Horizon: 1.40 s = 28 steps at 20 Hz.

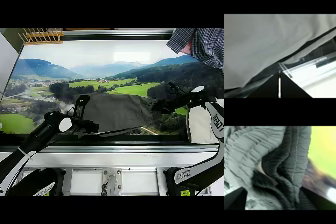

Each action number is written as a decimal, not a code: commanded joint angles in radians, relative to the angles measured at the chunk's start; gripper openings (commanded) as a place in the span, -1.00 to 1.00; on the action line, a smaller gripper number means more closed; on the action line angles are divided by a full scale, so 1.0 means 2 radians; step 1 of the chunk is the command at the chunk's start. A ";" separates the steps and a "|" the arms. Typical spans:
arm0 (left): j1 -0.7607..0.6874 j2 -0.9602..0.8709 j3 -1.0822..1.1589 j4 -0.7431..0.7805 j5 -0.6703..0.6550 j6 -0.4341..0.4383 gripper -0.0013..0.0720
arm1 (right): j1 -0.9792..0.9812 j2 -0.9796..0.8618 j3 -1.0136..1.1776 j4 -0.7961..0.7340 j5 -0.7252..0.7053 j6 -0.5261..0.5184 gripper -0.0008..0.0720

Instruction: Fold the clothes and pants, and hang the long-sleeved shirts on hangers.

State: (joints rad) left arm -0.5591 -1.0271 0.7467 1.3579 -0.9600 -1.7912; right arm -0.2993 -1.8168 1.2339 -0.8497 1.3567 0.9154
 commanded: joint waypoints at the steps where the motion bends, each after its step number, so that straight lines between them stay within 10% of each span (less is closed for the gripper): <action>1: -0.001 -0.003 0.000 0.000 0.006 -0.003 -0.95 | 0.013 -0.007 0.002 0.012 0.002 -0.017 -0.29; 4: -0.001 -0.003 0.000 0.000 0.007 -0.003 -0.95 | 0.009 -0.001 0.002 0.006 0.027 -0.010 -0.91; 14: -0.002 -0.064 0.045 -0.027 0.054 -0.002 -0.96 | 0.009 0.198 0.002 -0.211 0.134 0.231 -0.93; 28: -0.158 -0.381 0.327 -0.079 0.091 0.016 -0.95 | 0.171 0.338 0.034 -0.211 0.190 0.323 -0.93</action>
State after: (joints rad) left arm -0.8215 -1.6890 1.3048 1.2091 -0.7658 -1.7611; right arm -0.0196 -1.1534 1.2709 -1.2701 1.7088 1.5383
